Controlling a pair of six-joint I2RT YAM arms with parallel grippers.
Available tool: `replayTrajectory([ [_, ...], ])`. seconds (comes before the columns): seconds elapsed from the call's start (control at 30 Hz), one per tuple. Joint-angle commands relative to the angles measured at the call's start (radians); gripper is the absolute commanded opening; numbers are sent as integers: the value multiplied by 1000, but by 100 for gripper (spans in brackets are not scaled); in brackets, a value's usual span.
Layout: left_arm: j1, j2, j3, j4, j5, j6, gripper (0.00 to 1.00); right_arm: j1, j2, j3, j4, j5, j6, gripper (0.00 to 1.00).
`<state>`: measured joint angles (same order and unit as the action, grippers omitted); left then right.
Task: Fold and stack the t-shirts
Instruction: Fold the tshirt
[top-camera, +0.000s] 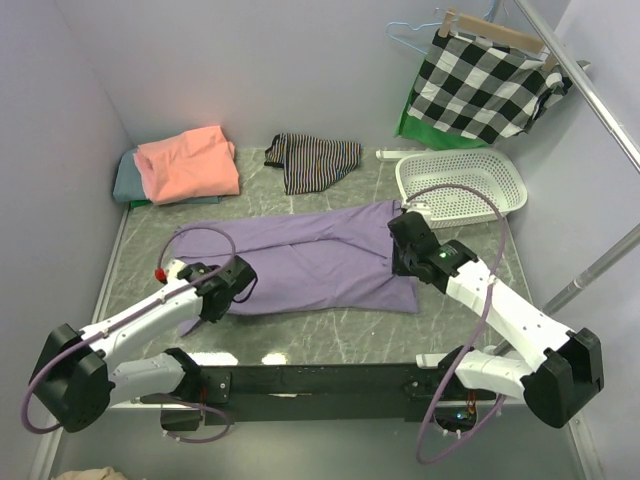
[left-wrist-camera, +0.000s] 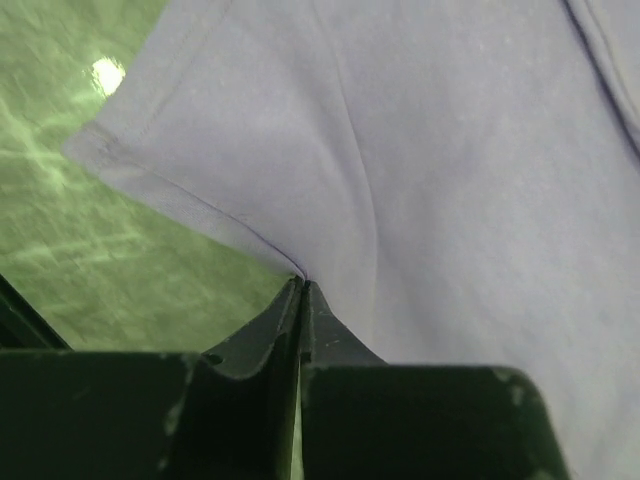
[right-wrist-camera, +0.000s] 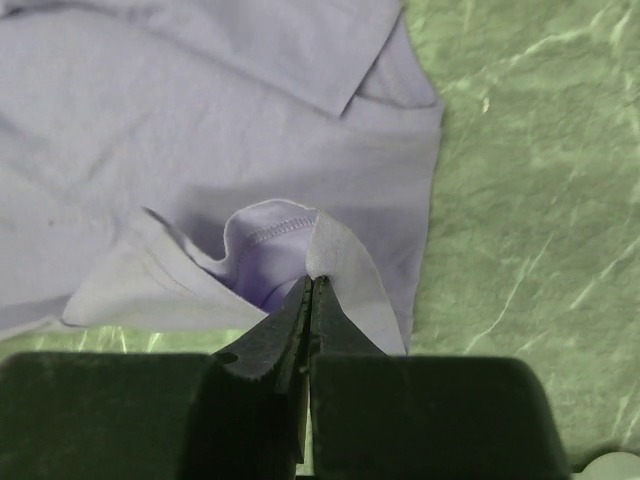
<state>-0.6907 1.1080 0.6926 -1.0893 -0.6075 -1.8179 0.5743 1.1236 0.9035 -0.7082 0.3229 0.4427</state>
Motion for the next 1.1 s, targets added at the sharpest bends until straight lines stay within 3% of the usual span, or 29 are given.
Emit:
replayTrajectory([
  [0.0, 72, 24, 39, 64, -21, 162, 8, -42, 42, 67, 65, 48, -27, 0],
  [0.43, 273, 266, 185, 259, -21, 517, 10, -114, 275, 192, 128, 39, -55, 0],
  [0.77, 303, 498, 350, 243, -83, 675, 10, -152, 430, 287, 130, 73, -56, 0],
  [1.07, 344, 470, 332, 287, -70, 723, 13, -202, 542, 339, 151, 73, -99, 0],
])
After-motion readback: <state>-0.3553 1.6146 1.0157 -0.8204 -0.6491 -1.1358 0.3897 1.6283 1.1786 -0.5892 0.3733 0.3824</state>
